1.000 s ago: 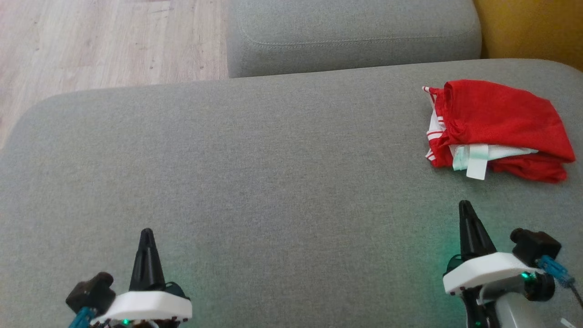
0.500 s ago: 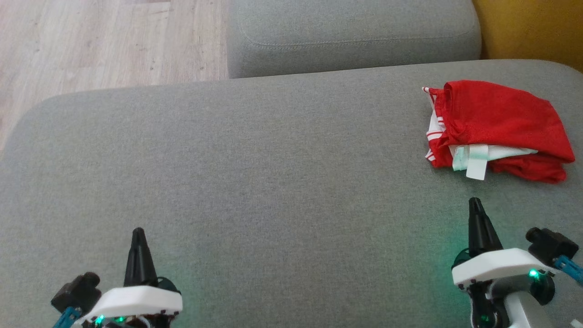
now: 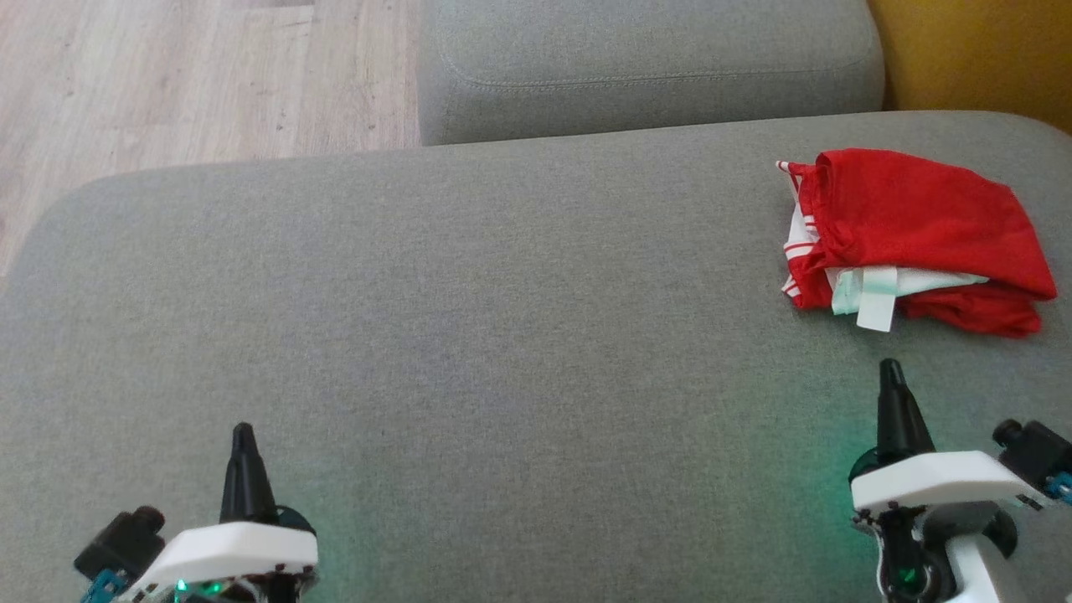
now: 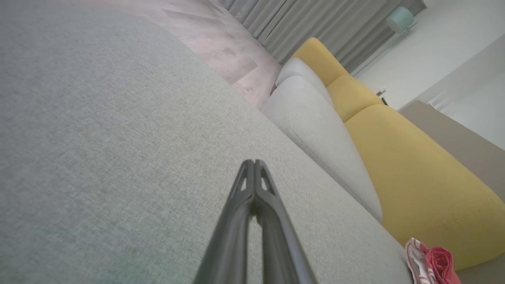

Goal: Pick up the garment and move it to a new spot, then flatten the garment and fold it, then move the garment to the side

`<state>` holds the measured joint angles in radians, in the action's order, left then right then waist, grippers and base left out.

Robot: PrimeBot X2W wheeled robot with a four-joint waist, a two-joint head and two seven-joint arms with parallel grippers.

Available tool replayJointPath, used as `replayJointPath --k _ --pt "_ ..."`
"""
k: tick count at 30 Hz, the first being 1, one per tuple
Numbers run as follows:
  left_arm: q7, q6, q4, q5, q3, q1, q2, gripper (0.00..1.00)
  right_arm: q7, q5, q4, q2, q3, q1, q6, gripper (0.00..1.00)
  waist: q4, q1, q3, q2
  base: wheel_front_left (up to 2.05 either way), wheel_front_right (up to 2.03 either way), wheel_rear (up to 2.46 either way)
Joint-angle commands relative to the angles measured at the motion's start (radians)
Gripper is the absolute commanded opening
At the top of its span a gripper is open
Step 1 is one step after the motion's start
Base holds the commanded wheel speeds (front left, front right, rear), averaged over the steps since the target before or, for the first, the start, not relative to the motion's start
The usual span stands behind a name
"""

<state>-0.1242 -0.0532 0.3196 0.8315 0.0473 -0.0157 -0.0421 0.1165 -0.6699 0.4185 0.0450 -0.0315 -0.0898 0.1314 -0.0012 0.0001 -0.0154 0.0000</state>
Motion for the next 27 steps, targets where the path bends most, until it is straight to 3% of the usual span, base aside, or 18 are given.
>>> replayJointPath --k 1,27 --pt "0.009 -0.008 -0.036 0.027 -0.025 -0.051 -0.003 0.0 -0.008 -0.035 -0.04 0.003 0.002 -0.033 0.0 0.0 0.0 0.0 0.0 0.0 0.0 0.0 0.0" --pt "0.083 -0.03 -0.048 0.269 -0.069 -0.065 -0.005 0.0 -0.079 -0.327 -0.083 0.004 -0.025 -0.028 0.0 0.0 0.0 0.0 0.004 0.0 0.0 0.0 0.0"
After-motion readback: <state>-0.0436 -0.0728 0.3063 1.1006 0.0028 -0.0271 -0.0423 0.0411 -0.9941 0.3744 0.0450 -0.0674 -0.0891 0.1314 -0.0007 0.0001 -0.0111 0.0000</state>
